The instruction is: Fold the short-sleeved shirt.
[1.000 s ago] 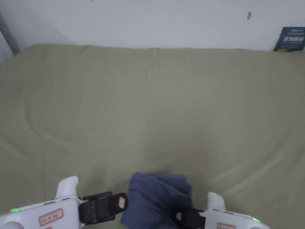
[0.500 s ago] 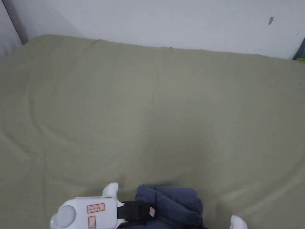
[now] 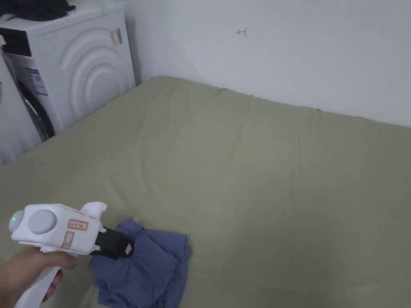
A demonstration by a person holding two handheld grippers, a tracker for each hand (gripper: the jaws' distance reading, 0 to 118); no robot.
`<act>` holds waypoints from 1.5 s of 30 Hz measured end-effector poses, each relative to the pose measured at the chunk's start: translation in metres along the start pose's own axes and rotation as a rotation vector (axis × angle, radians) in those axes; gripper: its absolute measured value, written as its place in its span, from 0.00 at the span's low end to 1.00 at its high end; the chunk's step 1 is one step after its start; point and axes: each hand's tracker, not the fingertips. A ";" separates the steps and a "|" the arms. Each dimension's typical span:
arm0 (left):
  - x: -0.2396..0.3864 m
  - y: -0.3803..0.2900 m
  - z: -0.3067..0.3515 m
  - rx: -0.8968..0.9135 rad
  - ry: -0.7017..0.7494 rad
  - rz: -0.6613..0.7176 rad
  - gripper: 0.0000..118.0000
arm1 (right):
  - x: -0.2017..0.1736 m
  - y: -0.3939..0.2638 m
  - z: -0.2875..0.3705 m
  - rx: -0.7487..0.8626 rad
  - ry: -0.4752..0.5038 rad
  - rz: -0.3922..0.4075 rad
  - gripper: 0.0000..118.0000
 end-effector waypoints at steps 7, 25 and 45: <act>-0.083 0.005 0.026 -0.003 0.145 0.160 0.45 | -0.003 -0.013 0.012 0.011 -0.048 -0.068 0.00; 0.078 -0.086 0.177 0.595 0.346 -0.023 0.12 | -0.080 0.022 0.027 0.156 -0.116 0.232 0.00; 0.492 -0.171 0.223 1.117 0.059 -0.478 0.10 | -0.186 0.099 0.198 0.832 -0.440 0.715 0.00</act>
